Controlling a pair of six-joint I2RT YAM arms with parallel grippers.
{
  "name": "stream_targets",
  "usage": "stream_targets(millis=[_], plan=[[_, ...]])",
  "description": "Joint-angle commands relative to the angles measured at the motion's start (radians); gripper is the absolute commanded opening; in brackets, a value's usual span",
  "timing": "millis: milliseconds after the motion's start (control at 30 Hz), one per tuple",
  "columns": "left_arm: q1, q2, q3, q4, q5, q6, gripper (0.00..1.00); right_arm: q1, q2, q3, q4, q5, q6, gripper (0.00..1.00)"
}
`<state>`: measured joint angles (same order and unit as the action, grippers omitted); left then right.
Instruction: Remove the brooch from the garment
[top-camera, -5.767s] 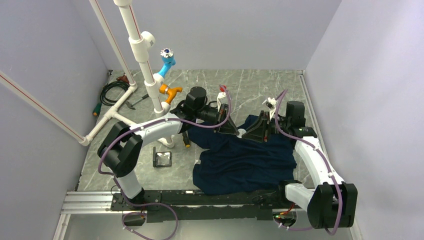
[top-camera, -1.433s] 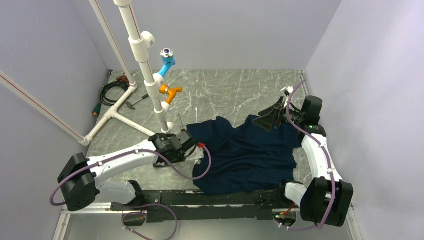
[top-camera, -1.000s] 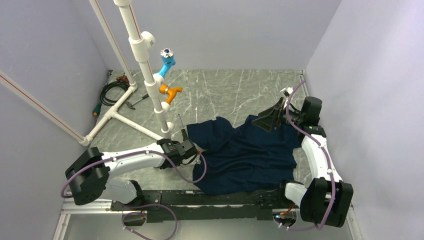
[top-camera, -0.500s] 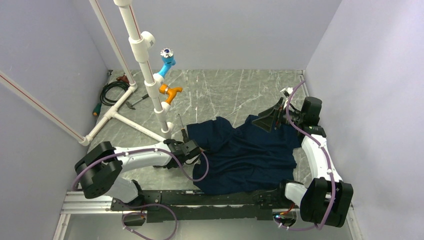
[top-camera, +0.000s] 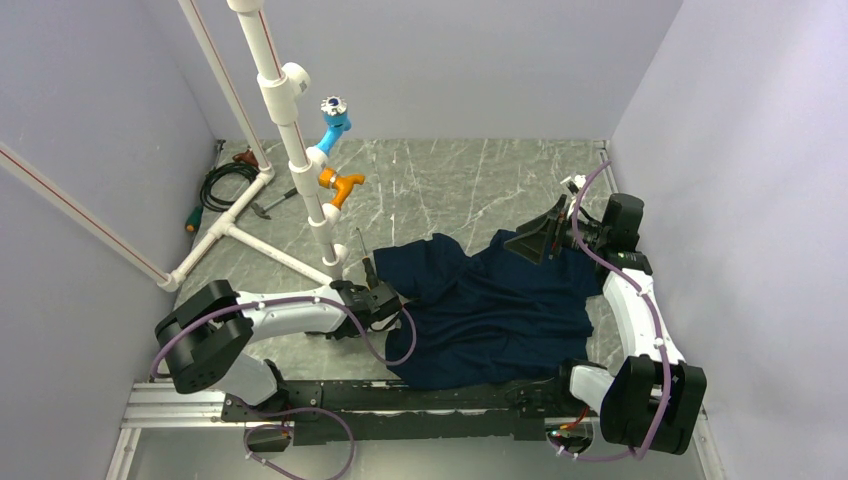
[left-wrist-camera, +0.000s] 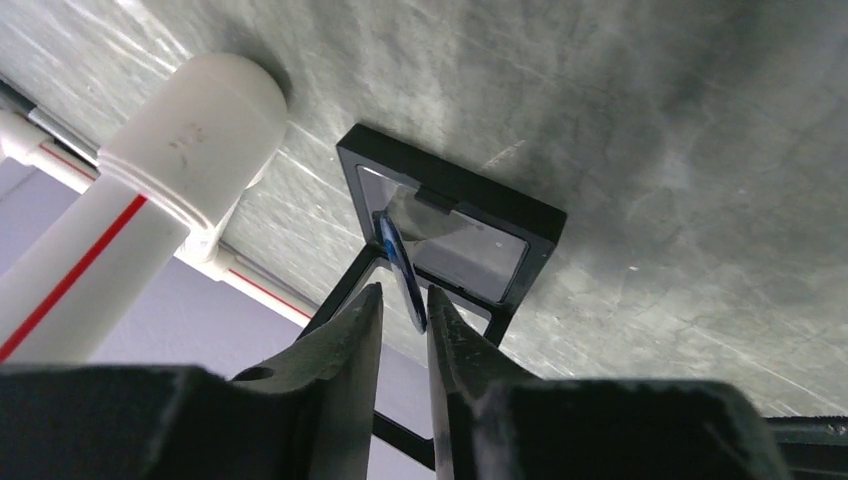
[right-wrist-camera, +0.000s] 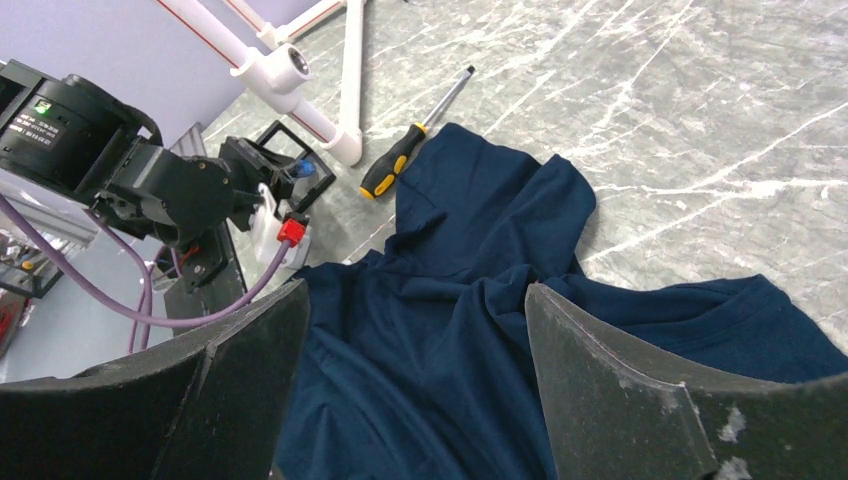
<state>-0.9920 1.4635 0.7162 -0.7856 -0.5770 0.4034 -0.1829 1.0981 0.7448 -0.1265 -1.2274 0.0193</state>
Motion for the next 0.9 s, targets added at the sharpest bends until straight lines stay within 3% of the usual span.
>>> stream_targets(millis=[0, 267, 333, 367, 633, 867], plan=[[-0.005, -0.028, 0.029, -0.029, 0.062, 0.009, 0.32, -0.004, -0.011, 0.001, 0.013, -0.004, -0.01, 0.82], [-0.006, -0.038, 0.067, -0.058, 0.095, 0.024, 0.52, -0.003, -0.011, 0.003, 0.011, -0.007, -0.01, 0.83], [-0.009, -0.044, 0.082, -0.068, 0.105, 0.028, 0.68, -0.004, -0.008, 0.005, 0.011, -0.009, -0.01, 0.83], [-0.011, -0.046, 0.089, -0.074, 0.112, 0.032, 0.71, -0.004, -0.008, 0.005, 0.01, -0.009, -0.01, 0.83], [-0.092, -0.035, 0.204, -0.105, 0.208, 0.055, 0.7, -0.004, 0.0, 0.026, -0.013, 0.018, -0.04, 0.83], [-0.167, 0.151, 0.561, -0.151, 0.25, 0.101, 0.66, -0.029, 0.06, 0.187, -0.273, 0.154, -0.259, 0.83]])
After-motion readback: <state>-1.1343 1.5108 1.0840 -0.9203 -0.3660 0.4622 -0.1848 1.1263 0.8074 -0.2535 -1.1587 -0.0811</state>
